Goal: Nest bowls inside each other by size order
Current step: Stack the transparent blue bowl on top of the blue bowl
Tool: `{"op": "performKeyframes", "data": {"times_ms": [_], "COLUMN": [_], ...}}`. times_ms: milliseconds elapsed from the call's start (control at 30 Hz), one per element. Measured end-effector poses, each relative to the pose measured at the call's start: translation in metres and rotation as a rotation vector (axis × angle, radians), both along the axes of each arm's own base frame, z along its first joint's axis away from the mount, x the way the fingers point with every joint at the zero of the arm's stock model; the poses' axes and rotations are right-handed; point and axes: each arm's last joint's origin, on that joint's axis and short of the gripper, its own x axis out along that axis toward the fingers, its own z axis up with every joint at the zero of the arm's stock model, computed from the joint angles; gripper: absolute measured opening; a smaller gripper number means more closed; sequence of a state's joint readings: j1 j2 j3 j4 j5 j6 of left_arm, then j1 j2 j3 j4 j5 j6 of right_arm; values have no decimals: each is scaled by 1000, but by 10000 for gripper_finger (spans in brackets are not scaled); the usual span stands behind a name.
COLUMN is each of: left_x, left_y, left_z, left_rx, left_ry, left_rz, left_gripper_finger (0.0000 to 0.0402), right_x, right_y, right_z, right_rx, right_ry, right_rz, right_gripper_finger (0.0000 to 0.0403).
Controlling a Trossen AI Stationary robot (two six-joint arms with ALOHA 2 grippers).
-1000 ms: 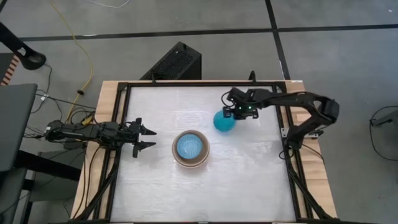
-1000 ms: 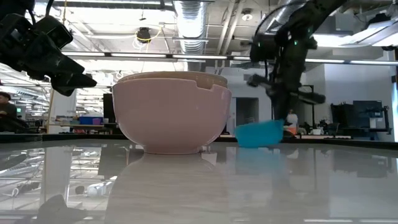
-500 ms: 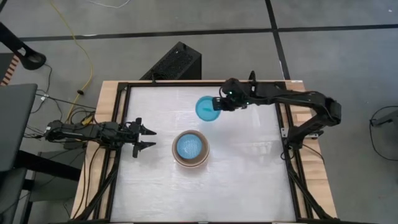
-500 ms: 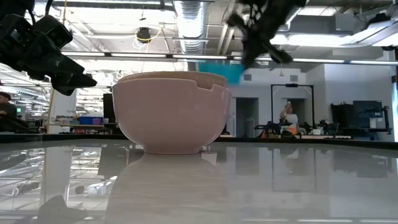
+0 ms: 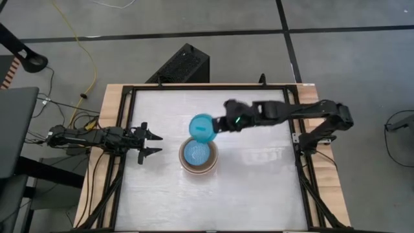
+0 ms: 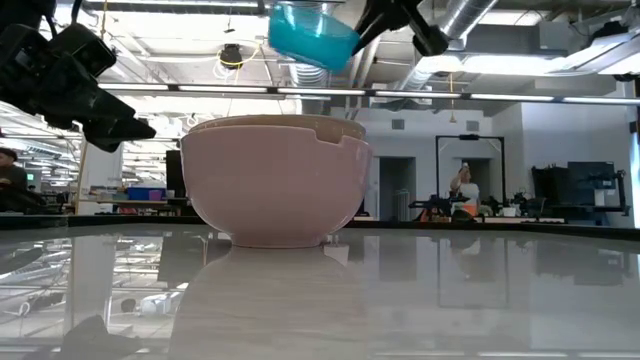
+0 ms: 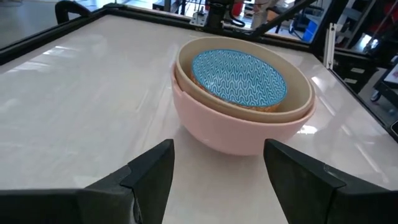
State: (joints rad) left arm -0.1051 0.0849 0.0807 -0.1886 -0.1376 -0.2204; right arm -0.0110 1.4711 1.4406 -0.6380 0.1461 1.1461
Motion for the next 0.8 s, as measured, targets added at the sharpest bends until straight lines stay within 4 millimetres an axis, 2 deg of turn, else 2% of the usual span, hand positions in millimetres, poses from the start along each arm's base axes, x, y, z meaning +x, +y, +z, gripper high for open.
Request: {"op": "performKeyframes", "data": {"times_ms": [233, 433, 567, 800], "left_x": [0, 0, 0, 0], "left_y": [0, 0, 0, 0], "left_z": [0, 0, 0, 0], "left_rx": [26, 45, 57, 55], "left_ry": [1, 2, 2, 3], "left_rz": [-5, -9, -12, -28], "left_gripper_finger": [238, 238, 238, 238], "right_x": [37, 63, 70, 70], "right_y": [40, 62, 64, 56], "right_z": [-32, -45, -52, -62], "right_rx": [65, 93, 84, 78], "right_ry": [19, 56, 132, 224], "right_rz": [46, 71, 68, 31], "right_gripper_finger": [0, 0, 0, 0]}}
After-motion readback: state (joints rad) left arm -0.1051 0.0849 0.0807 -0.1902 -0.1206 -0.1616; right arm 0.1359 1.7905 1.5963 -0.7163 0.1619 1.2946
